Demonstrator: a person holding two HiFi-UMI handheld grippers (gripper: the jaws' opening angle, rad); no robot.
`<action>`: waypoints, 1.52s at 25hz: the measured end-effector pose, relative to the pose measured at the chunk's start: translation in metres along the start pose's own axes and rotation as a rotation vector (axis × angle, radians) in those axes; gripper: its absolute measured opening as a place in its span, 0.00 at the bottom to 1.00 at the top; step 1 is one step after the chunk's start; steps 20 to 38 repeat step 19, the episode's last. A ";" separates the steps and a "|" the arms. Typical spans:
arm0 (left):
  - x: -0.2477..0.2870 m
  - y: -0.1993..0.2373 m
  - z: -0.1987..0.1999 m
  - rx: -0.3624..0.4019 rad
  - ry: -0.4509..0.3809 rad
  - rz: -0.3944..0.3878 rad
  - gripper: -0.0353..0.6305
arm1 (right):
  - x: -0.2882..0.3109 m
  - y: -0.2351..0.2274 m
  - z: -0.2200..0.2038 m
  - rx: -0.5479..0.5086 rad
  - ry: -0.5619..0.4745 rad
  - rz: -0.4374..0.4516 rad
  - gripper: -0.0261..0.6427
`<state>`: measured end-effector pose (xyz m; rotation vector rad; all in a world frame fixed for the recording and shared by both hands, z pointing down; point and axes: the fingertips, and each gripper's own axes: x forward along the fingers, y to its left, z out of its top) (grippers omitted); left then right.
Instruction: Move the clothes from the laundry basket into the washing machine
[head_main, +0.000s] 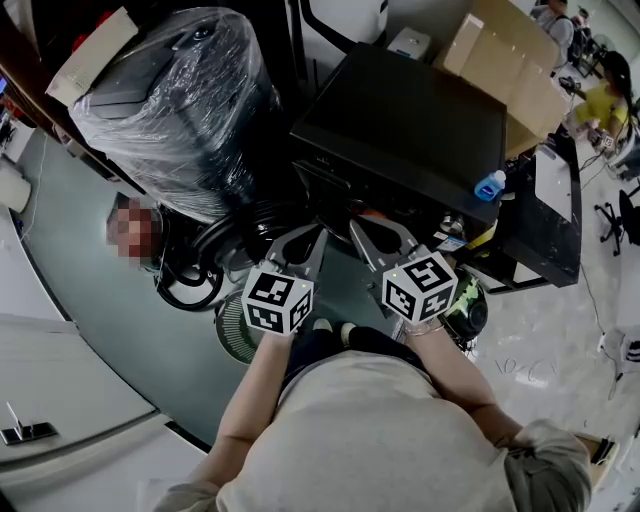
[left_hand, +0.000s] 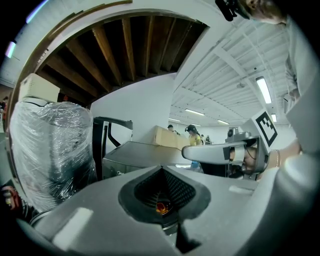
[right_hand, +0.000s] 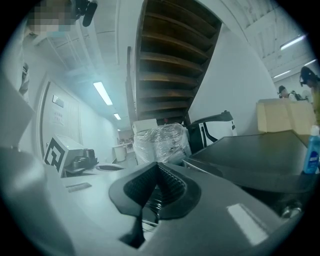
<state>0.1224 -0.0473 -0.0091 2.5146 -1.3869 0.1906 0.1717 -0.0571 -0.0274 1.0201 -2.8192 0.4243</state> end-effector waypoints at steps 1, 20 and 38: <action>0.000 0.001 0.000 -0.001 0.000 0.002 0.05 | 0.001 0.000 -0.001 -0.001 0.005 0.003 0.08; -0.002 0.006 -0.006 -0.016 0.010 0.004 0.05 | 0.011 -0.001 0.006 -0.019 0.019 0.024 0.08; -0.002 0.006 -0.006 -0.016 0.010 0.004 0.05 | 0.011 -0.001 0.006 -0.019 0.019 0.024 0.08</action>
